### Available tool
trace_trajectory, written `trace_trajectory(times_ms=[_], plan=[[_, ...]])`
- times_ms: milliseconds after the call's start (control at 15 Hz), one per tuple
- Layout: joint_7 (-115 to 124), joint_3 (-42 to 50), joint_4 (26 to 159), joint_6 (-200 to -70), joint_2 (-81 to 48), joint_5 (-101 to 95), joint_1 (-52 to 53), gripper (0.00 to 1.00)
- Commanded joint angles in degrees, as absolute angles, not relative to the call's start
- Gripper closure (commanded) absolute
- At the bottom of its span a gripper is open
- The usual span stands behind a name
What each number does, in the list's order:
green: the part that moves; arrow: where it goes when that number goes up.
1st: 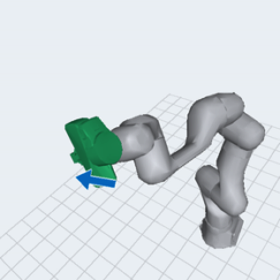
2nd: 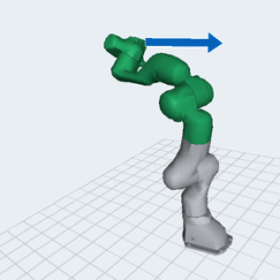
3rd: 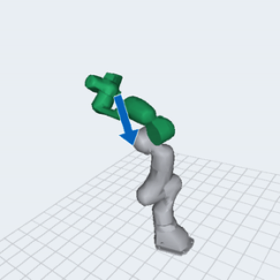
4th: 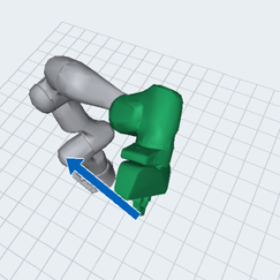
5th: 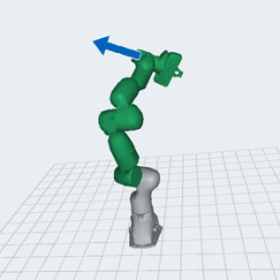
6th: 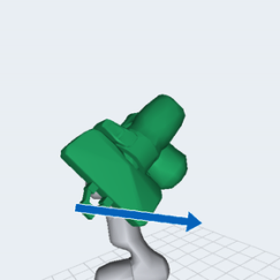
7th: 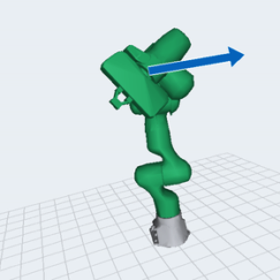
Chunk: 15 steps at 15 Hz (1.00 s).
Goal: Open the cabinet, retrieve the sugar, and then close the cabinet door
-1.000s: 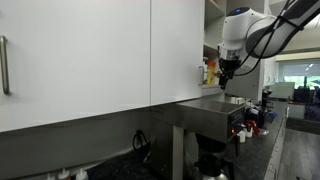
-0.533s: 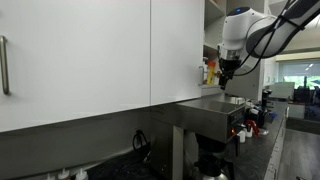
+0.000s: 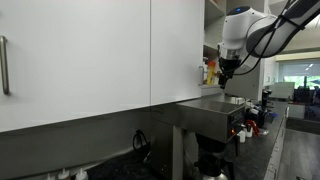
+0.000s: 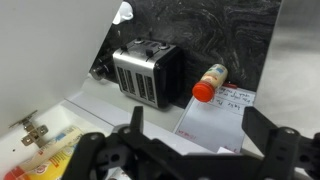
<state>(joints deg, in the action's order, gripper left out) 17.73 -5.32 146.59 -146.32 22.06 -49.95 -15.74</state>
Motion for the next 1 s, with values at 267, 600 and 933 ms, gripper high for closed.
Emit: trace_trajectory(times_ms=[267, 600, 933], plan=[[23.56, -5.29, 139.1, -133.6, 20.34, -61.91, -13.81, 0.0], [23.02, -3.78, 136.13, -124.53, 19.02, -67.11, -10.77, 0.0], [22.56, -0.85, 134.41, -119.22, 17.86, -71.59, -9.48, 0.0]])
